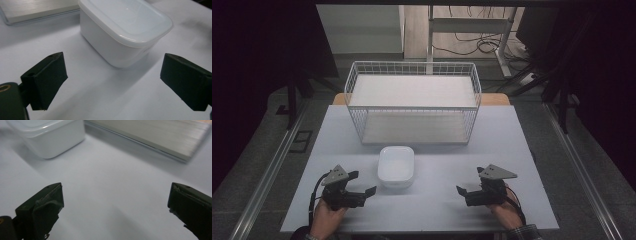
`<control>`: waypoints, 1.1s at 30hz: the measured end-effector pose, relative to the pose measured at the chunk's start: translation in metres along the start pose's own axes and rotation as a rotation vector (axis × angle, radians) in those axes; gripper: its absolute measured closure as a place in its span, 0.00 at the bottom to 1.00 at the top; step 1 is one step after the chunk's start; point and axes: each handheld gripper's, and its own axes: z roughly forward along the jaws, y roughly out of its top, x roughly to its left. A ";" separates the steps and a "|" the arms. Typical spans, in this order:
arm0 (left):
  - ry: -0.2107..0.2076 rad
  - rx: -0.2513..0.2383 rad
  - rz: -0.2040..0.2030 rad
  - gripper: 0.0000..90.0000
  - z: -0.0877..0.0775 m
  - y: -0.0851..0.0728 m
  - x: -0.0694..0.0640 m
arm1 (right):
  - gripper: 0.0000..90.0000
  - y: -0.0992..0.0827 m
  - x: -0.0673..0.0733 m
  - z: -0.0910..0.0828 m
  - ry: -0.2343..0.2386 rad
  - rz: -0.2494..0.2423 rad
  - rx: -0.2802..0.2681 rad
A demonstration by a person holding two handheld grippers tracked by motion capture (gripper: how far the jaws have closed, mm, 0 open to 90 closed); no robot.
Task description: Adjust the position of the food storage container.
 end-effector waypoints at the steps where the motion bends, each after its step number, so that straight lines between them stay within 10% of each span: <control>1: 0.010 0.006 0.006 0.07 -0.001 0.002 0.001 | 0.00 0.000 0.000 -0.001 -0.016 -0.002 -0.012; 21: 0.051 0.052 0.058 0.11 0.002 0.000 0.004 | 0.00 0.001 -0.001 0.007 0.028 0.068 0.010; 33: 0.035 0.095 0.101 0.65 0.006 0.004 0.004 | 0.00 0.002 0.000 0.010 0.021 0.046 0.037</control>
